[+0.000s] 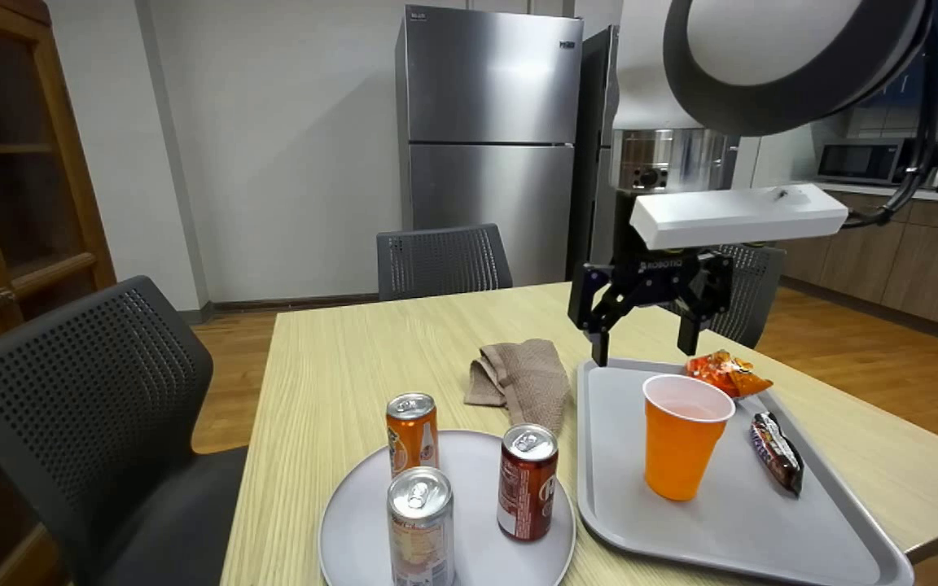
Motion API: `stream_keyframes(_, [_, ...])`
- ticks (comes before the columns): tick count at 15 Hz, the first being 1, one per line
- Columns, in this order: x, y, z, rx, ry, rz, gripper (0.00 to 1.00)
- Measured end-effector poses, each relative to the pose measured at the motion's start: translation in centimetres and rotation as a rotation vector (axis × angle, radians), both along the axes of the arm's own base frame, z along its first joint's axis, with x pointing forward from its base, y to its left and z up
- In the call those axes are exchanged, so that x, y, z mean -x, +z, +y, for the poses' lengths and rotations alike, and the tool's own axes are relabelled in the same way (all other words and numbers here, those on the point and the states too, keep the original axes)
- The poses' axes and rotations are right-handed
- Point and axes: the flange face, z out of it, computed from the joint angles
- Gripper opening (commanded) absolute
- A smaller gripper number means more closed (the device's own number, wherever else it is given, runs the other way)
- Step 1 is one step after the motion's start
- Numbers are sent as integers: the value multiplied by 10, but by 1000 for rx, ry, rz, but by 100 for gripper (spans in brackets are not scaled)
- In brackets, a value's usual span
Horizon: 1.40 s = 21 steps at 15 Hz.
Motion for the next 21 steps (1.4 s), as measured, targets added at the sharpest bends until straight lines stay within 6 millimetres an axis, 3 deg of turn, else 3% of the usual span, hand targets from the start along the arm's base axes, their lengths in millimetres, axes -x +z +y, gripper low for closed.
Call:
stream_keyframes(7, [18, -20, -11, 0, -50, 20, 100])
stream_keyframes(14, [12, -30, -23, -30, -99, -14, 100])
stream_keyframes(21, [8, -52, -29, -46, -118, -12, 100])
